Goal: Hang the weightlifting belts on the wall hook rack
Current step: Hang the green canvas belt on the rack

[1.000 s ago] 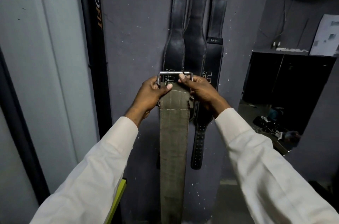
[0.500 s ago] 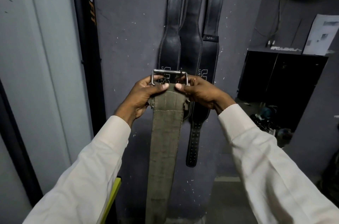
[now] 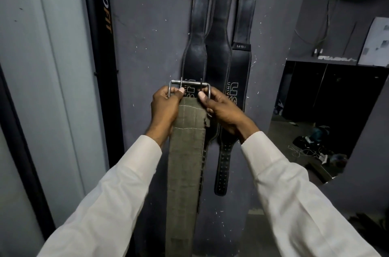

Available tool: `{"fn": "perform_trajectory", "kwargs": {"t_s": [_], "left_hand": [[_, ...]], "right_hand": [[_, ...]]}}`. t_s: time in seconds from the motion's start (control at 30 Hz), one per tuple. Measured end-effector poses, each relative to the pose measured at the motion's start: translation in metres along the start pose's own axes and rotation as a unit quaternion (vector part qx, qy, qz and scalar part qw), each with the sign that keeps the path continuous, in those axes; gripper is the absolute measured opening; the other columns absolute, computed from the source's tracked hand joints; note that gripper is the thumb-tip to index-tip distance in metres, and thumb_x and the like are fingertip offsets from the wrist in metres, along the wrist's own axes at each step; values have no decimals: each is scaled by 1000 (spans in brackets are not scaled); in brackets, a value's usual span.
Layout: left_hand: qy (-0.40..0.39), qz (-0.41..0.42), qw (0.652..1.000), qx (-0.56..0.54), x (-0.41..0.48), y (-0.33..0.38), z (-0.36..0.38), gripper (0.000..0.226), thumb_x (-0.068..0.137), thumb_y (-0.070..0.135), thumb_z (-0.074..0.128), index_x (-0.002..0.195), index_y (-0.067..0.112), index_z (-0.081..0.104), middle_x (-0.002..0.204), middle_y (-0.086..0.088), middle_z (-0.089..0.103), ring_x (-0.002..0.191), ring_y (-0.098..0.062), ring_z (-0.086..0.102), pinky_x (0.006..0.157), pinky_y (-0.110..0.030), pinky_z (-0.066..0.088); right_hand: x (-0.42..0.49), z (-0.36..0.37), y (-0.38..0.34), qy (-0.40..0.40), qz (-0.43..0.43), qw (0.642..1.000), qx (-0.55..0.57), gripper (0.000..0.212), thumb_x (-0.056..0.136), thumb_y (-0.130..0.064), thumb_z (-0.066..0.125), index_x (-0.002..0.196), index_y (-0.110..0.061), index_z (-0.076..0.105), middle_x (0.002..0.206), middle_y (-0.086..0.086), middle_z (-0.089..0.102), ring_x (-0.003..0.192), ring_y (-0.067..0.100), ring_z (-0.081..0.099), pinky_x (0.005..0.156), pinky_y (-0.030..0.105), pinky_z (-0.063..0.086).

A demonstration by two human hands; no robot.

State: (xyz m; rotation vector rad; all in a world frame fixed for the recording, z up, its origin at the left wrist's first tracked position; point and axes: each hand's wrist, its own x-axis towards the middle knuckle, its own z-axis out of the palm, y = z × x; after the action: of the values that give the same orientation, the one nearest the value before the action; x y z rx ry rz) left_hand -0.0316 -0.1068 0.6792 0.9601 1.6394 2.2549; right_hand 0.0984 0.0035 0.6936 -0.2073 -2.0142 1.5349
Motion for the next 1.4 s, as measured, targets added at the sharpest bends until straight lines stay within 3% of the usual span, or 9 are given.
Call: {"fn": "perform_trajectory", "kwargs": {"t_s": [0.13, 0.23, 0.37, 0.5, 0.6, 0.73, 0.9, 1.17, 1.4], "left_hand": [[-29, 39, 998, 42, -9, -6, 8, 10, 92, 40, 64, 89, 49, 63, 87, 8, 73, 85, -22, 73, 73, -39, 60], [-56, 9, 998, 30, -15, -15, 7, 39, 97, 26, 62, 106, 62, 50, 70, 12, 70, 63, -4, 70, 52, -22, 52], [64, 16, 997, 26, 2, -32, 1, 52, 88, 23, 72, 135, 38, 55, 71, 7, 68, 67, -10, 66, 66, -33, 58], [99, 58, 993, 40, 36, -28, 4, 53, 82, 32, 77, 130, 44, 57, 70, 4, 69, 73, -13, 67, 88, -51, 59], [107, 119, 986, 52, 66, -9, 15, 54, 85, 30, 76, 135, 36, 58, 81, 10, 66, 79, -6, 64, 93, -37, 57], [105, 186, 976, 52, 120, 16, 29, 53, 84, 30, 77, 134, 32, 60, 106, 9, 65, 97, -6, 61, 93, -23, 48], [81, 199, 976, -37, 214, 60, 45, 51, 77, 23, 82, 124, 30, 67, 65, 8, 48, 65, -10, 50, 80, -35, 56], [114, 292, 949, -9, 349, 162, 67, 55, 73, 29, 85, 125, 25, 68, 111, -5, 74, 99, -19, 69, 98, -42, 56], [127, 311, 942, -20, 447, 218, 77, 65, 49, 46, 87, 110, 28, 74, 106, 0, 76, 96, -22, 74, 94, -44, 58]], "right_hand": [[15, -1, 12, 121, -38, 991, -49, 15, 96, -32, 61, 94, -18, 63, 87, 3, 65, 82, 20, 61, 81, 42, 52], [22, 2, 22, 127, -25, 991, -23, 13, 98, -28, 59, 87, -21, 59, 82, -1, 61, 80, 16, 57, 79, 36, 48], [35, 6, 30, 105, -28, 993, -39, 14, 93, -28, 66, 105, -22, 65, 94, 0, 69, 88, 16, 65, 86, 39, 54], [53, 11, 22, 210, -105, 968, -92, 53, 84, -21, 77, 129, -25, 49, 97, -5, 67, 91, 10, 69, 84, 31, 58], [77, 8, 12, 269, -205, 935, -104, 44, 82, -17, 79, 120, -24, 56, 103, -12, 64, 90, -8, 64, 81, 19, 55], [124, -3, -12, 301, -274, 899, -162, 39, 86, -22, 75, 122, -33, 63, 117, -11, 63, 108, -2, 60, 93, 22, 53], [202, -23, -62, 317, -309, 884, -153, 37, 84, -22, 75, 118, -32, 66, 116, -7, 66, 108, 2, 61, 95, 32, 55], [339, -52, -168, 350, -358, 849, -167, 50, 79, -24, 81, 126, -15, 67, 119, -1, 72, 100, 6, 63, 99, 26, 51], [420, -72, -231, 374, -373, 816, -235, 44, 78, -35, 79, 118, -20, 70, 110, 1, 74, 100, 17, 68, 89, 26, 52]]}}
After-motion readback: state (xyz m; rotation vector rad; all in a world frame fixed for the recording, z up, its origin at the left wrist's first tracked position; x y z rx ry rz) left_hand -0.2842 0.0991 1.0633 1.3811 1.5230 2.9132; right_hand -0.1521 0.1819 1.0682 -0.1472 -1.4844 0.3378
